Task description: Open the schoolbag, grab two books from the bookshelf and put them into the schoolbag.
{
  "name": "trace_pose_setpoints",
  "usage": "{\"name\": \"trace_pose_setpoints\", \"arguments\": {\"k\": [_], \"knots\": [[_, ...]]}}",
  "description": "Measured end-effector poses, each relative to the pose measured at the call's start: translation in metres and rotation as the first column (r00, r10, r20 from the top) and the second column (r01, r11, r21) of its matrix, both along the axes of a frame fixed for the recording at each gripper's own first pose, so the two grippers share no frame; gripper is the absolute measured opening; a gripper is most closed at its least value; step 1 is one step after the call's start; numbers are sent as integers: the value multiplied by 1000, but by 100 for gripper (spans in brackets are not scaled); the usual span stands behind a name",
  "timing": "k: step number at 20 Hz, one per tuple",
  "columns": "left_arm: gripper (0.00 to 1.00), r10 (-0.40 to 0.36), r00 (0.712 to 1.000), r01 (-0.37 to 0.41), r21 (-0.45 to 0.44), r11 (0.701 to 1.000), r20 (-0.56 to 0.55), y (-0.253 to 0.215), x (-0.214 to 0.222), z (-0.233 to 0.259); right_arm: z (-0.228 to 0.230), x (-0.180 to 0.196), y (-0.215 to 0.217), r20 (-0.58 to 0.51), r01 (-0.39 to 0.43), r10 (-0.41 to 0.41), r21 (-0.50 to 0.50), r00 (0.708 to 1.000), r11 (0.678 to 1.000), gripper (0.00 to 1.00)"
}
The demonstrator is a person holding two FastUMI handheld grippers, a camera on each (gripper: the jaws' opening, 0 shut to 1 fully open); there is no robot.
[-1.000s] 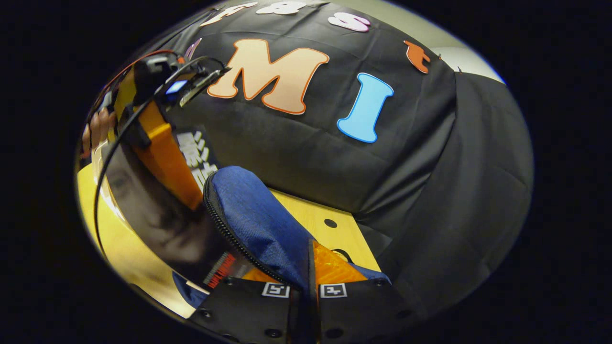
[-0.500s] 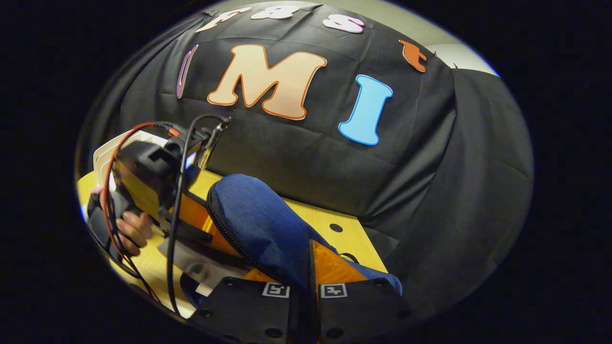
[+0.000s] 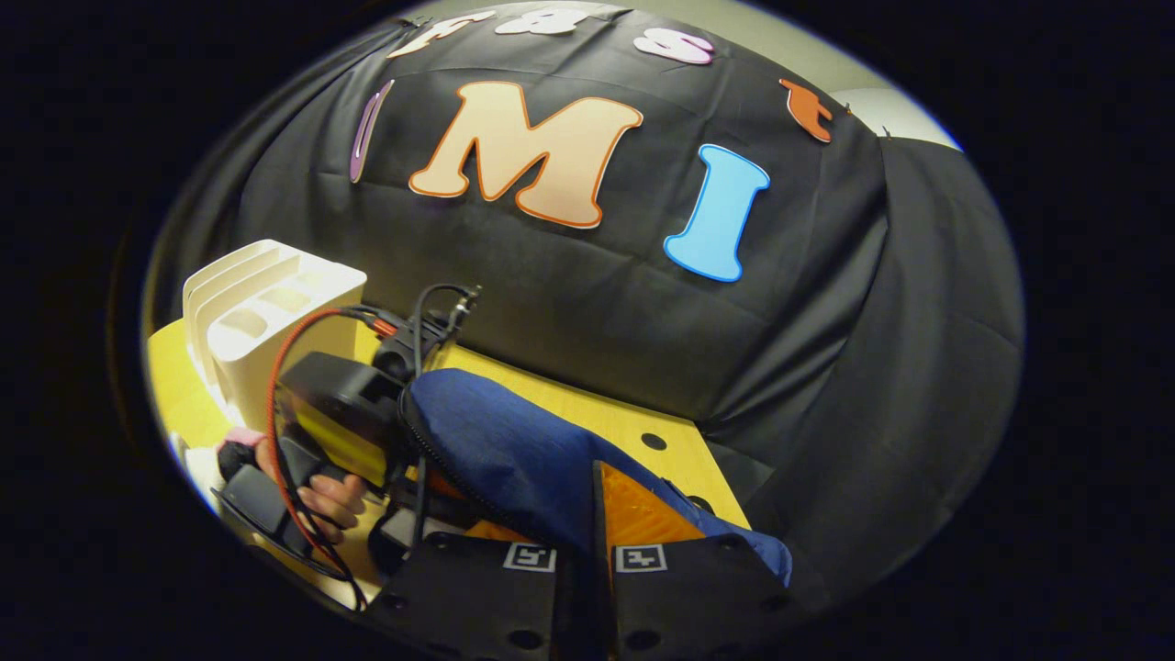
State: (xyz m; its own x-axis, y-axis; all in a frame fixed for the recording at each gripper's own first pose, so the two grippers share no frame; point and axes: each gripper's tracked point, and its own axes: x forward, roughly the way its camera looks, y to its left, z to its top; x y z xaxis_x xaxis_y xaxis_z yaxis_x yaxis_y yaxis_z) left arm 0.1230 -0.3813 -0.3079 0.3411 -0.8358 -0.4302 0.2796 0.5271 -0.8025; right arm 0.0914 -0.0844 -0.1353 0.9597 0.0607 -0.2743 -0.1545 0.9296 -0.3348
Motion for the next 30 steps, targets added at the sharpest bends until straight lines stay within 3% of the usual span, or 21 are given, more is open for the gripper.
{"name": "trace_pose_setpoints", "arguments": {"k": [4,8,10,11,15,16,17,20,21,24,25,26,27,28,30], "knots": [[39,-6,1000,6,6,1000,-8,-25,5,-12,1,0,-5,6,4,-4,-10,1000,1000,8],[40,24,1000,-24,26,999,-6,-18,2,-8,1,-1,-7,2,2,-2,0,1000,1000,10],[40,56,998,-57,51,997,20,-3,3,-5,1,-1,-7,2,-7,7,-20,1000,1000,10],[47,75,997,-76,55,996,18,7,2,-3,0,-2,-8,-3,-6,6,-12,1000,1000,10],[49,173,985,-173,95,980,8,48,-8,6,-3,-5,-7,-27,-8,8,18,1000,1000,7],[60,185,982,-187,115,976,22,58,-14,10,-4,-5,-7,-31,-10,11,23,999,1000,7],[53,199,979,-203,148,968,41,70,-20,12,-5,-7,-6,-40,-15,16,30,999,999,7],[57,210,971,-233,235,944,116,93,-41,32,-16,-12,0,-85,-34,37,45,996,998,11],[58,203,969,-235,265,935,142,97,-48,38,-15,-19,2,-97,-40,46,60,994,997,19],[63,184,962,-246,351,903,202,112,-71,50,-22,-33,8,-143,-58,72,99,987,993,23],[70,186,959,-256,376,891,212,118,-78,54,-25,-40,9,-162,-64,82,116,983,991,34],[64,189,956,-267,400,877,224,124,-84,57,-27,-47,14,-189,-76,104,148,976,986,35],[71,190,952,-279,429,859,240,130,-89,60,-30,-59,17,-215,-80,118,179,969,981,37],[66,192,946,-297,457,839,261,137,-94,65,-32,-70,20,-242,-81,131,208,961,975,48],[69,192,933,-329,503,799,306,154,-107,79,-26,-92,27,-252,-94,160,254,954,963,68]]}}
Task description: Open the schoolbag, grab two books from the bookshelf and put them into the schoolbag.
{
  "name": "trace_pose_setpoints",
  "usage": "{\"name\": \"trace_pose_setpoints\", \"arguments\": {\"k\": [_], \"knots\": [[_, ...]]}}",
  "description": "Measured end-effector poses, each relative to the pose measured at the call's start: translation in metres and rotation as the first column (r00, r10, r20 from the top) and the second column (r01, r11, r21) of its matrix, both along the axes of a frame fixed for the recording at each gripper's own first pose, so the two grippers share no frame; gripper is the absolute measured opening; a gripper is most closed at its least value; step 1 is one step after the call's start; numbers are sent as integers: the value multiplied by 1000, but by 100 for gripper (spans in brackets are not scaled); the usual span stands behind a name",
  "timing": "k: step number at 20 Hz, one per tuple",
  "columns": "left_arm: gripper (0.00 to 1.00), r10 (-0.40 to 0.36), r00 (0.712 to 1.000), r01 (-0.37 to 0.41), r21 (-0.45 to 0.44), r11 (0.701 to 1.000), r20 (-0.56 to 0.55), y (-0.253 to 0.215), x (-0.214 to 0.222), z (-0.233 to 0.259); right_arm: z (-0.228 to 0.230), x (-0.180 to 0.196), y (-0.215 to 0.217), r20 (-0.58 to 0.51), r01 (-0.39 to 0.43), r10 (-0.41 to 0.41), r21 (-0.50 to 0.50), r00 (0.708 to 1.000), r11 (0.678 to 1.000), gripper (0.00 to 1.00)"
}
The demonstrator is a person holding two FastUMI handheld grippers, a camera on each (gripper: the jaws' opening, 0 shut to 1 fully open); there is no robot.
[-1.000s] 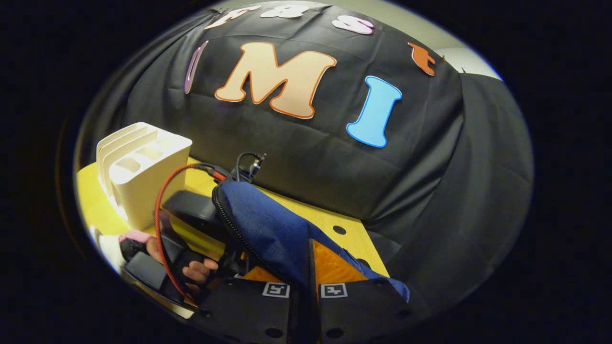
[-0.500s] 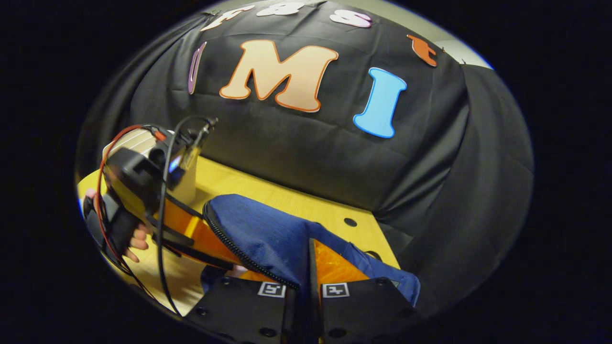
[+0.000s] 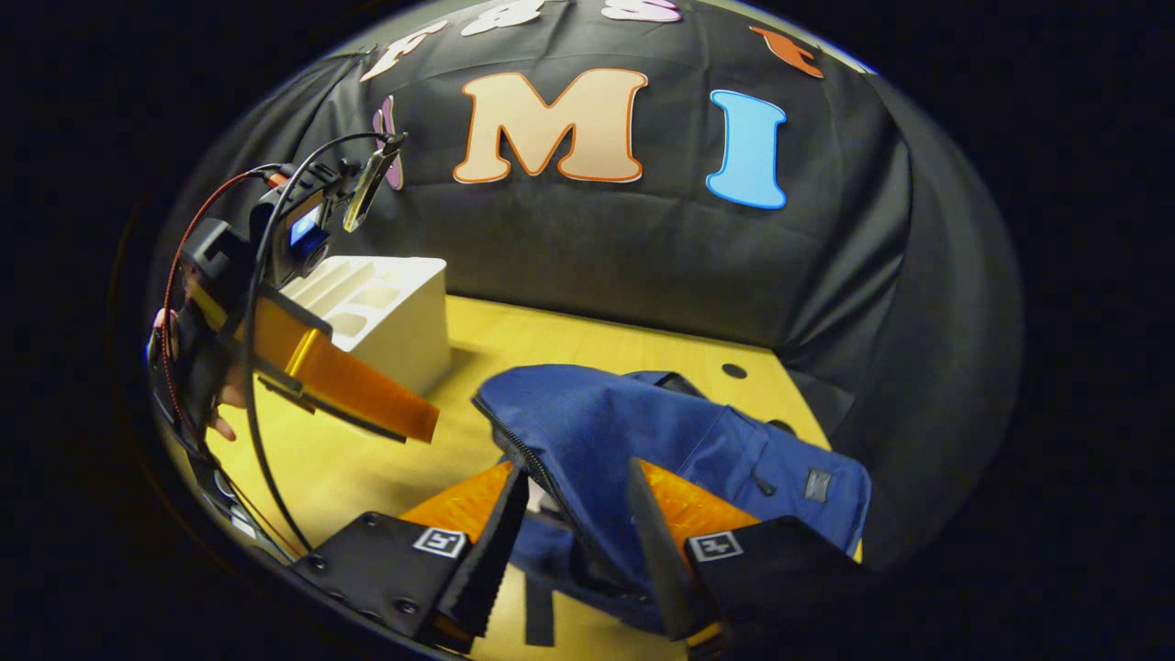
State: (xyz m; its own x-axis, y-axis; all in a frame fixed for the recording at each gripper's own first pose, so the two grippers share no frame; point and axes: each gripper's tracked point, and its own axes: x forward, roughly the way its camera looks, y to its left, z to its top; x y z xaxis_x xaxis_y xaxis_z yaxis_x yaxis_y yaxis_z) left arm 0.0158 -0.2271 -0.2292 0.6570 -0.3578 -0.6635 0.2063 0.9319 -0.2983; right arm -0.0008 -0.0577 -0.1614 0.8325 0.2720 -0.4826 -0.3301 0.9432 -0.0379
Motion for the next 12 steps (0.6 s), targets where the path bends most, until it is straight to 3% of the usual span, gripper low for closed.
{"name": "trace_pose_setpoints", "arguments": {"k": [2,3,5,6,10,12], "knots": [[75,22,998,-25,57,998,59,15,-10,22,16,-13,4,20,-14,14,15,1000,1000,89],[75,34,995,-43,89,995,96,24,-13,34,23,-16,6,39,-14,13,13,999,1000,94],[87,63,981,-96,171,981,185,46,-19,59,49,-19,11,93,-11,11,9,996,1000,96],[100,76,969,-128,217,968,233,63,-20,71,64,-16,12,128,-7,6,4,992,1000,97],[96,94,914,-237,332,913,394,97,-27,135,121,-3,42,256,-32,21,37,966,999,92],[96,96,880,-293,373,880,466,112,-30,167,150,1,61,306,-60,35,71,951,996,100]]}}
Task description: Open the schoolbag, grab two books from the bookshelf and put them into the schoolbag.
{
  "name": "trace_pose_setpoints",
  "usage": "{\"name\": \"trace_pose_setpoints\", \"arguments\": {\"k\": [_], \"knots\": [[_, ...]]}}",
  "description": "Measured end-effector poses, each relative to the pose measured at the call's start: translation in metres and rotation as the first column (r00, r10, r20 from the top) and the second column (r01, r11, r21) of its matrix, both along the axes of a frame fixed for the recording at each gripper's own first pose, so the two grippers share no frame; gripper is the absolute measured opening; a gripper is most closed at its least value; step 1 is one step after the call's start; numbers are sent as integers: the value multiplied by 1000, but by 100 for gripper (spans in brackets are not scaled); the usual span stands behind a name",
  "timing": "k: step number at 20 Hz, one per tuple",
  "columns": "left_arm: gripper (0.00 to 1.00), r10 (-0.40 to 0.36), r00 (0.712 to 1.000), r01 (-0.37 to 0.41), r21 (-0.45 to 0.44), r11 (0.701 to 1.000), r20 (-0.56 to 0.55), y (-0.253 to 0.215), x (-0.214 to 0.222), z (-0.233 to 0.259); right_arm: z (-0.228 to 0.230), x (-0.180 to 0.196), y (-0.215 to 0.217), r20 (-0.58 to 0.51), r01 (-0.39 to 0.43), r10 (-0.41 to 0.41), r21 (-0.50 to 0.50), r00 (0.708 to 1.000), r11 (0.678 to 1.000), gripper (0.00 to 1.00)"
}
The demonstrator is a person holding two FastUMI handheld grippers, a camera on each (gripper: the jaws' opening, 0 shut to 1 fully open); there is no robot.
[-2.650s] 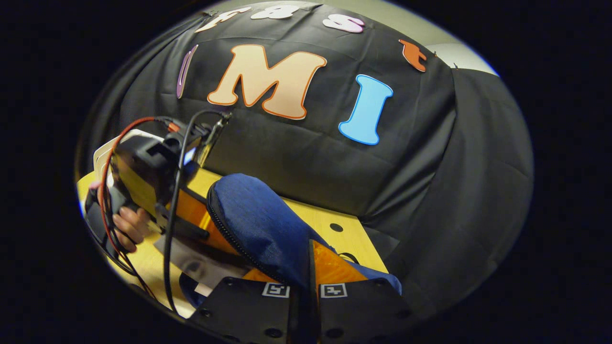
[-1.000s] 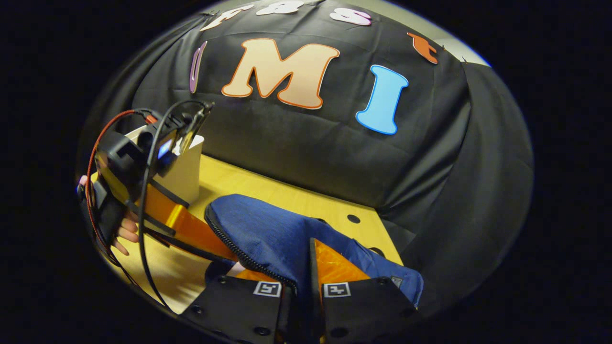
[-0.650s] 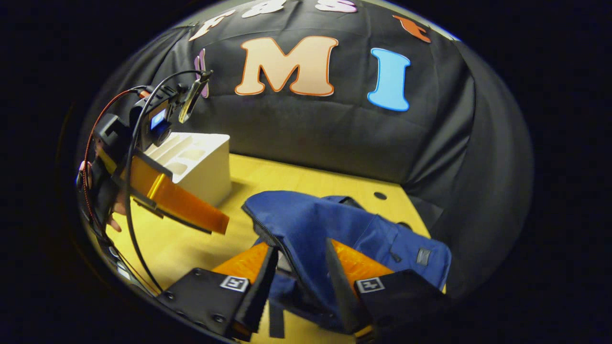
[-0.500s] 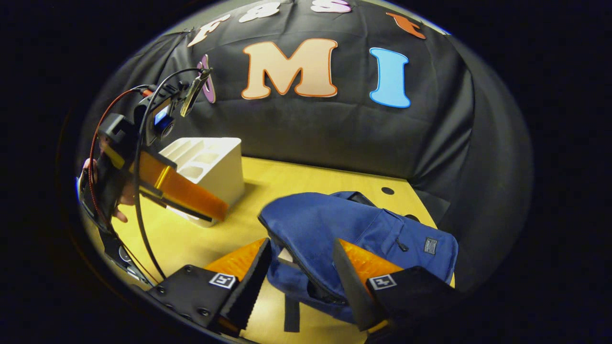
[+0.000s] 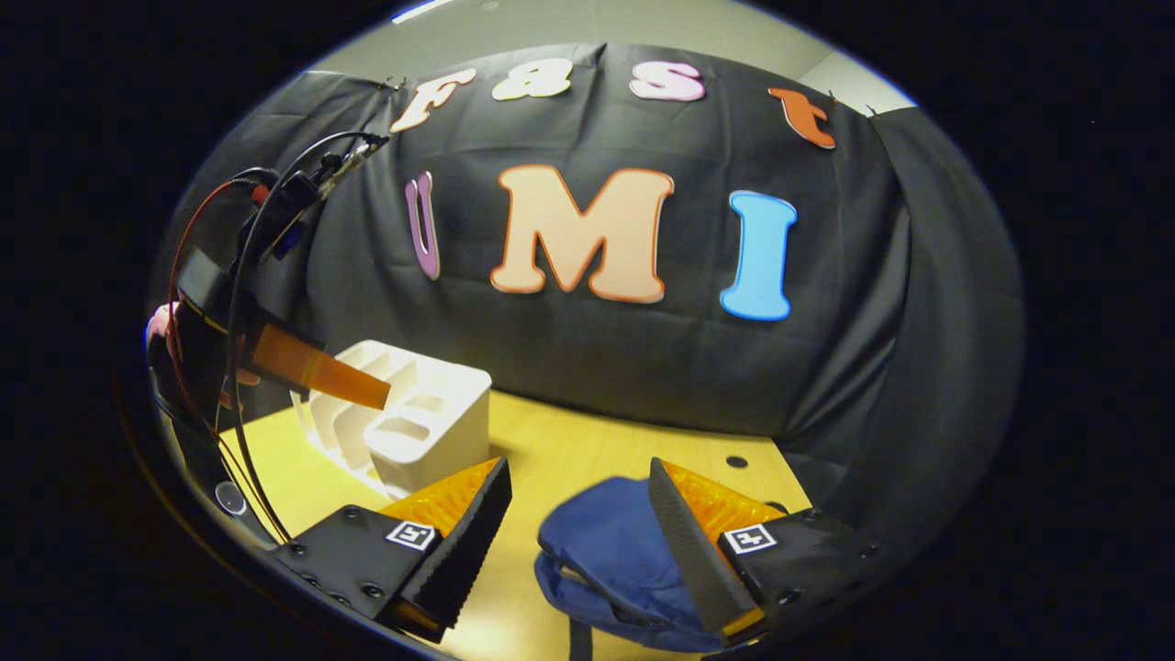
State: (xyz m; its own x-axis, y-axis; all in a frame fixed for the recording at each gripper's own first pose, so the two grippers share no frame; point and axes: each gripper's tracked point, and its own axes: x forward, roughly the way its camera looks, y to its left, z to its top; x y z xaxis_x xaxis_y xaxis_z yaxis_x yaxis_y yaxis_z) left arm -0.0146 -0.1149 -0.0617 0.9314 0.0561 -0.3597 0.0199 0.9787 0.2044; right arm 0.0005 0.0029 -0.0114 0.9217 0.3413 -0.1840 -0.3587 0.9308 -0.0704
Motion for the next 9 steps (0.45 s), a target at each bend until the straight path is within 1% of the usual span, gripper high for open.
{"name": "trace_pose_setpoints", "arguments": {"k": [1,4,5,6,7,9], "knots": [[96,16,999,-17,29,999,34,8,-3,16,12,4,7,25,-6,6,13,1000,1000,92],[96,67,990,-76,70,995,126,24,-19,58,48,13,29,95,-24,19,52,995,998,97],[96,89,983,-102,77,992,158,31,-22,69,59,16,36,120,-30,22,64,993,997,92],[96,111,975,-129,82,988,192,37,-27,83,70,19,39,143,-29,19,71,990,997,96],[96,131,966,-152,81,985,223,41,-29,91,78,22,41,162,-31,19,76,987,997,92],[96,159,952,-179,54,982,261,47,-33,103,94,25,46,193,-37,18,93,981,995,92]]}}
